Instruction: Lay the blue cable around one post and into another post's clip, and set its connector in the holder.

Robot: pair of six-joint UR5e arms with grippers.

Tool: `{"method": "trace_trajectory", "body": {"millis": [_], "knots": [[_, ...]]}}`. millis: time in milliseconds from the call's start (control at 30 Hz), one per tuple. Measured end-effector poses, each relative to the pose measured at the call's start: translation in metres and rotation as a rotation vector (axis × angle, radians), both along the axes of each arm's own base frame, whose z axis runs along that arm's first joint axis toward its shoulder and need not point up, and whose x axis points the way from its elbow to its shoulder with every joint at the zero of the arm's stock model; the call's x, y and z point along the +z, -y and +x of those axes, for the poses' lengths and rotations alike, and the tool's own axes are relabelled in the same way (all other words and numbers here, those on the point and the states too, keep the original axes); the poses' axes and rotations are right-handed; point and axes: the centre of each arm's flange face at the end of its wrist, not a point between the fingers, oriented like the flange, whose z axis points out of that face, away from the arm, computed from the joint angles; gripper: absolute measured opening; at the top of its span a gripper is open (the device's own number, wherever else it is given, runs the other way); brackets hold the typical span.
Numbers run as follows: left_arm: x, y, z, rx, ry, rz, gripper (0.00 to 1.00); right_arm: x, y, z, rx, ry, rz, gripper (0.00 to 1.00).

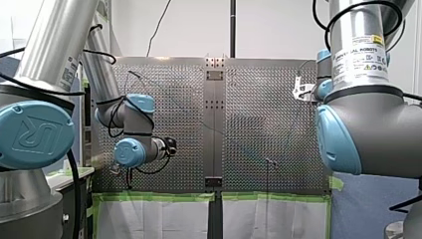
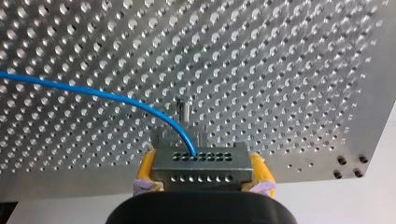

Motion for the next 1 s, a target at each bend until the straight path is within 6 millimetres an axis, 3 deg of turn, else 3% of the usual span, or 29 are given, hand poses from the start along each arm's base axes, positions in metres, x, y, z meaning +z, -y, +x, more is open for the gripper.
{"method": "trace_trajectory", "body": {"millis": [300, 767, 1000], "knots": [[-0.001, -0.002, 0.001, 0.004, -0.008, 0.015, 0.98, -0.009, 0.012, -0.018, -0.016, -0.013, 0.033, 0.0], [-0.001, -0.003, 0.004, 0.013, -0.023, 0.028, 0.98, -0.028, 0.04, -0.027, 0.047, -0.039, 0.062, 0.0], [-0.002, -0.003, 0.004, 0.018, -0.032, 0.037, 0.98, -0.019, 0.049, -0.029, 0.083, -0.048, 0.048, 0.0]]}}
